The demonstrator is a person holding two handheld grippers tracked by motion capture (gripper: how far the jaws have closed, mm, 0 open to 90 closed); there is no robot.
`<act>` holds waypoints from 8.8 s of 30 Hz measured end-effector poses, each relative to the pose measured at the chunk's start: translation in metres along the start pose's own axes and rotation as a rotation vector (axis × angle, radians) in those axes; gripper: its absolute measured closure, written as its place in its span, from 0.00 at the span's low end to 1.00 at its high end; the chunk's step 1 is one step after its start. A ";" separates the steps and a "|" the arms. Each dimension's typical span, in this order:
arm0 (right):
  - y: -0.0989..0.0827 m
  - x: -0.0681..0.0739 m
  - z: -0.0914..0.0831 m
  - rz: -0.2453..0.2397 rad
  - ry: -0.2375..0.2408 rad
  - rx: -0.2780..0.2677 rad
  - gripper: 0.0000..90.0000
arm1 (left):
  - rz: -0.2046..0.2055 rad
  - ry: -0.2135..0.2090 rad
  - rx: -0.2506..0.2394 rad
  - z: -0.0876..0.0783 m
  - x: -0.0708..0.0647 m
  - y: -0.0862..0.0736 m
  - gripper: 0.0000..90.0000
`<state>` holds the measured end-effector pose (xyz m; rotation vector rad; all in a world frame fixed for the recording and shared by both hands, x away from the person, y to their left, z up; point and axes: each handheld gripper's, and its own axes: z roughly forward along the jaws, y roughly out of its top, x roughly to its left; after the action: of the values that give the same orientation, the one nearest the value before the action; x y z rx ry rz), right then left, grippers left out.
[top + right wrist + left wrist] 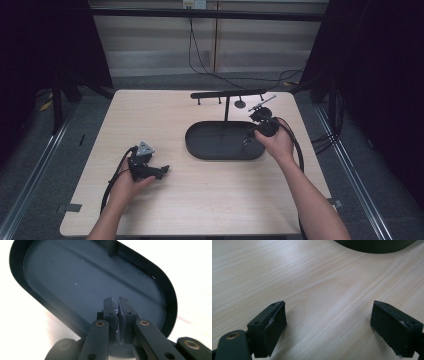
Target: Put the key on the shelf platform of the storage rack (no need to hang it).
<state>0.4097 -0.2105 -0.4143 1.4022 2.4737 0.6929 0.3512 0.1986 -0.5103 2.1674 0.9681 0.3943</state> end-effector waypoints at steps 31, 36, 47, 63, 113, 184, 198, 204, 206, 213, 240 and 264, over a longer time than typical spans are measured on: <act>-0.002 0.002 0.045 0.024 0.038 0.119 0.95 | 0.002 0.000 0.001 0.000 0.000 0.000 0.14; -0.001 0.002 0.046 0.023 0.032 0.127 0.95 | 0.001 0.000 0.000 0.000 0.000 0.000 0.14; -0.004 -0.001 0.051 0.012 0.006 0.170 0.94 | 0.002 0.000 0.001 0.000 0.000 0.000 0.14; -0.003 -0.001 0.051 -0.003 -0.030 0.159 0.90 | 0.001 0.000 0.001 0.000 0.000 0.000 0.14; -0.009 -0.001 0.028 -0.007 0.011 0.129 0.34 | 0.004 -0.003 0.000 -0.001 0.000 -0.001 0.14; -0.079 0.007 -0.014 -0.095 0.102 0.125 0.29 | 0.007 -0.005 0.000 -0.001 -0.001 -0.001 0.15; -0.095 0.000 -0.017 -0.099 0.102 0.128 0.28 | 0.007 -0.009 0.000 -0.002 -0.001 -0.002 0.14; -0.103 -0.004 -0.018 -0.091 0.099 0.124 0.28 | 0.007 -0.008 -0.002 -0.002 -0.001 -0.002 0.15; -0.106 -0.006 -0.019 -0.094 0.098 0.129 0.28 | 0.008 -0.008 -0.001 -0.002 -0.001 -0.002 0.15; -0.116 -0.011 -0.020 -0.084 0.086 0.135 0.28 | 0.007 -0.008 -0.002 -0.002 -0.001 -0.002 0.15; -0.149 -0.020 -0.018 -0.087 0.073 0.101 0.26 | -0.002 -0.015 -0.002 -0.002 -0.002 -0.002 0.15; -0.175 -0.024 -0.007 -0.141 0.065 -0.069 0.13 | 0.014 -0.014 -0.002 -0.004 -0.003 -0.004 0.14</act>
<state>0.2882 -0.3091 -0.4966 1.1857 2.5419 0.7963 0.3453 0.1997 -0.5102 2.1732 0.9443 0.3864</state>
